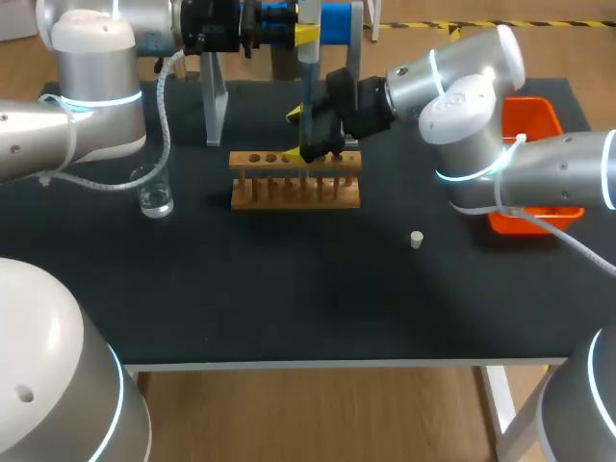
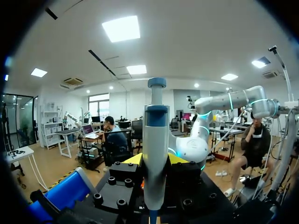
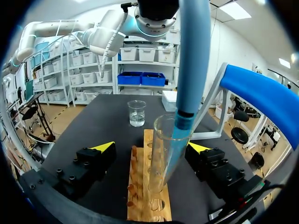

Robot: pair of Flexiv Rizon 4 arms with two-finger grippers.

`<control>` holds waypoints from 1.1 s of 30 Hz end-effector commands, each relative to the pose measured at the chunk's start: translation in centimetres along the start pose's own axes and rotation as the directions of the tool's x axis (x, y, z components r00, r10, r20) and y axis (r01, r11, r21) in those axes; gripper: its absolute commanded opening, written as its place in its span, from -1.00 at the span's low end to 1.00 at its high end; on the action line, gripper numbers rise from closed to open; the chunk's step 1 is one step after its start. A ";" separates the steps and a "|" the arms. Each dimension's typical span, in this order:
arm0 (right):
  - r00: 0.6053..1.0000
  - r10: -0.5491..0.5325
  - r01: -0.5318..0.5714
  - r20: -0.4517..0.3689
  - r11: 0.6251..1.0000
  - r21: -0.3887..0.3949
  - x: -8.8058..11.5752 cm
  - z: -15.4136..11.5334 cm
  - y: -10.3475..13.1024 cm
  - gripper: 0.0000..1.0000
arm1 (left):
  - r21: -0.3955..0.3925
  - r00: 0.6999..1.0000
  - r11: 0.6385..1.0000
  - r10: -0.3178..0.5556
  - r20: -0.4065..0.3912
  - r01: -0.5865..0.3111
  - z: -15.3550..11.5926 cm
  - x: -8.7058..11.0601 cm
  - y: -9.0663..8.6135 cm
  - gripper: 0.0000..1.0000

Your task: Invert the test tube, pick up the pipette, mount the tip to pipette, aspirate from beaker and dispense into the tube, eject the tip, return the pipette, and cap with the stopper.

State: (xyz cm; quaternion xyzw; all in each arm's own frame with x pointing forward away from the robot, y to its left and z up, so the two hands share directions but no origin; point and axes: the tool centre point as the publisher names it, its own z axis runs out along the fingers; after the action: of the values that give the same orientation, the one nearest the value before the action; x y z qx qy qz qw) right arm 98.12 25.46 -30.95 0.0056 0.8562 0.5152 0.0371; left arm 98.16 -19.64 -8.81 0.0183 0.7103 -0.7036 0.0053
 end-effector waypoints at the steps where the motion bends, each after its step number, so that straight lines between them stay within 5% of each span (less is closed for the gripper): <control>1: 1.000 0.000 0.000 0.000 1.000 0.002 0.0 0.0 0.0 1.00 | -0.007 1.000 1.000 0.001 0.004 -0.001 0.0 0.2 -0.4 -1.00; 33: 1.000 0.000 0.000 0.000 1.000 0.002 0.0 0.0 0.0 1.00 | -0.033 1.000 0.999 0.027 0.008 -0.027 0.3 0.6 -3.0 -1.00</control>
State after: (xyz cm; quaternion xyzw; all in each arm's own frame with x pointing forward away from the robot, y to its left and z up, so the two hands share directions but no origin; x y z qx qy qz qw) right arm 98.12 25.46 -30.95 0.0056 0.8562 0.5153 0.0372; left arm 97.44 -19.79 -6.16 0.0261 0.7191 -0.6941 0.0175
